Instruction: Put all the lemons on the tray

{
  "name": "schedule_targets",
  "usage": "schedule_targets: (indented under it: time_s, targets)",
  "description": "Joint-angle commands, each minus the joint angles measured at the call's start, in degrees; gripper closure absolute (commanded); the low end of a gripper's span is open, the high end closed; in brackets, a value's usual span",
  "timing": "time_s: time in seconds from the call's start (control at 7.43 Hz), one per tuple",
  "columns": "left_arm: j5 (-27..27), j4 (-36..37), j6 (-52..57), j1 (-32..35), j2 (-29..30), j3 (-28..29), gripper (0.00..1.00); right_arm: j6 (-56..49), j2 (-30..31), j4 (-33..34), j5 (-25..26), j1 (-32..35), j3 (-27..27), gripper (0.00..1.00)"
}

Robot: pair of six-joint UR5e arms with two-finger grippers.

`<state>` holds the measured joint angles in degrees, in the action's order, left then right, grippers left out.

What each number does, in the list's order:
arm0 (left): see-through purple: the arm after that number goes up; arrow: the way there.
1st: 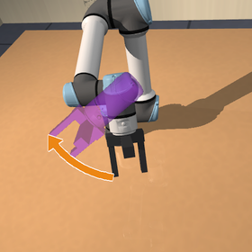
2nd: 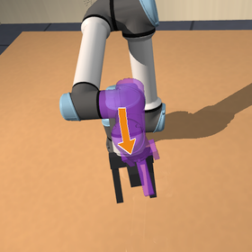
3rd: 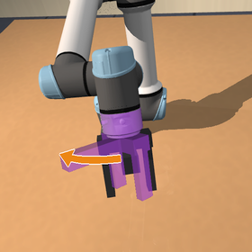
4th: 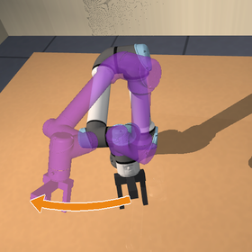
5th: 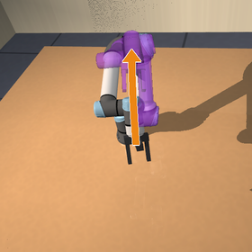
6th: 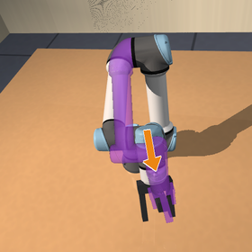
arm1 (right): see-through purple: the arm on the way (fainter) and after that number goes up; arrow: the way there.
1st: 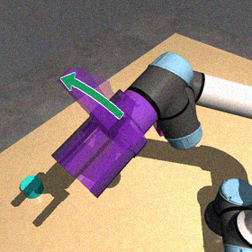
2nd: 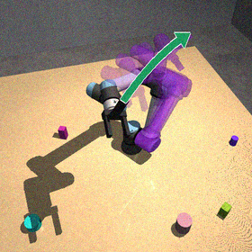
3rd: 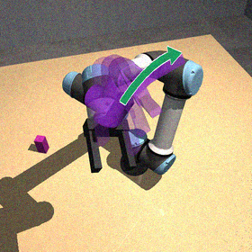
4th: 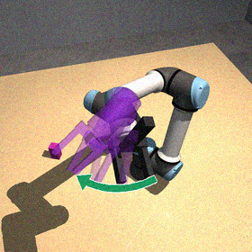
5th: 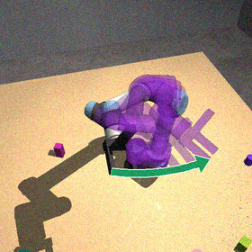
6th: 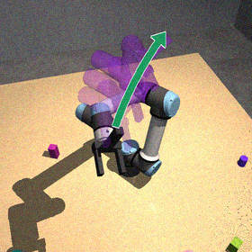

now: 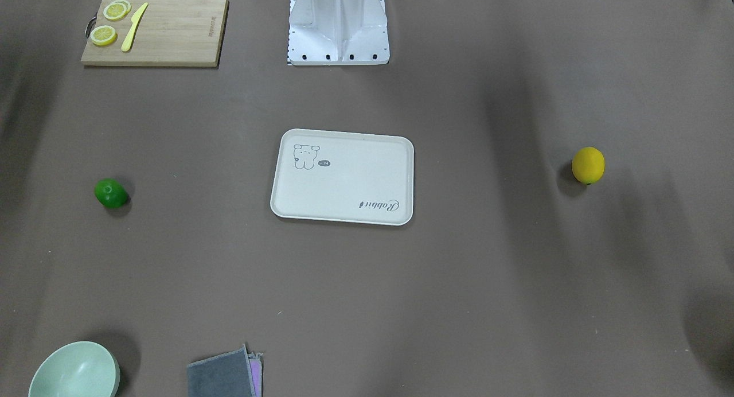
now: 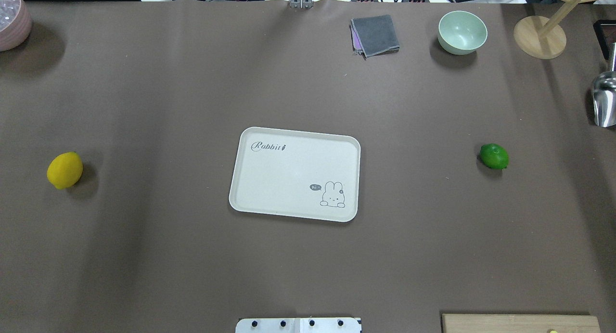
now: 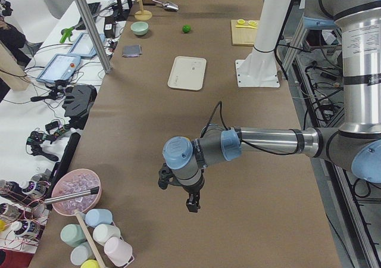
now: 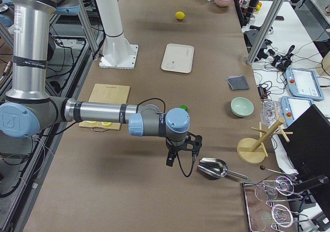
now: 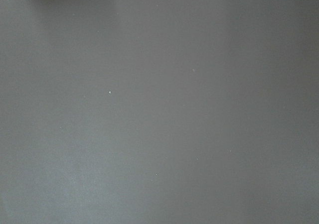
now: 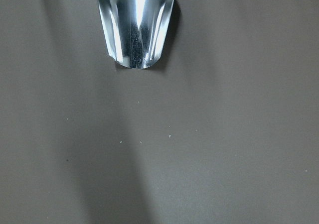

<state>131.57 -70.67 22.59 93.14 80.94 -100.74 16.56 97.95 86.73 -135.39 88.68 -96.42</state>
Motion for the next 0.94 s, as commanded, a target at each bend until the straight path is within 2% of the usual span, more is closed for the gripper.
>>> schedule_targets:
  time_s: [0.0, 0.54, 0.81]
  targets:
    - [0.0, 0.01, 0.09, -0.06, 0.1, 0.02, 0.02, -0.38, 0.13, 0.02, 0.04, 0.0, 0.0, 0.01]
    - [-0.17, 0.44, -0.27, -0.24, 2.19, 2.56, 0.02, -0.21, -0.57, 0.1, -0.48, -0.26, -0.18, 0.01]
    - [-0.61, 1.94, 0.0, -0.41, 4.04, 1.43, 0.02, 0.58, -0.66, 0.28, -1.01, -0.35, -0.26, 0.0]
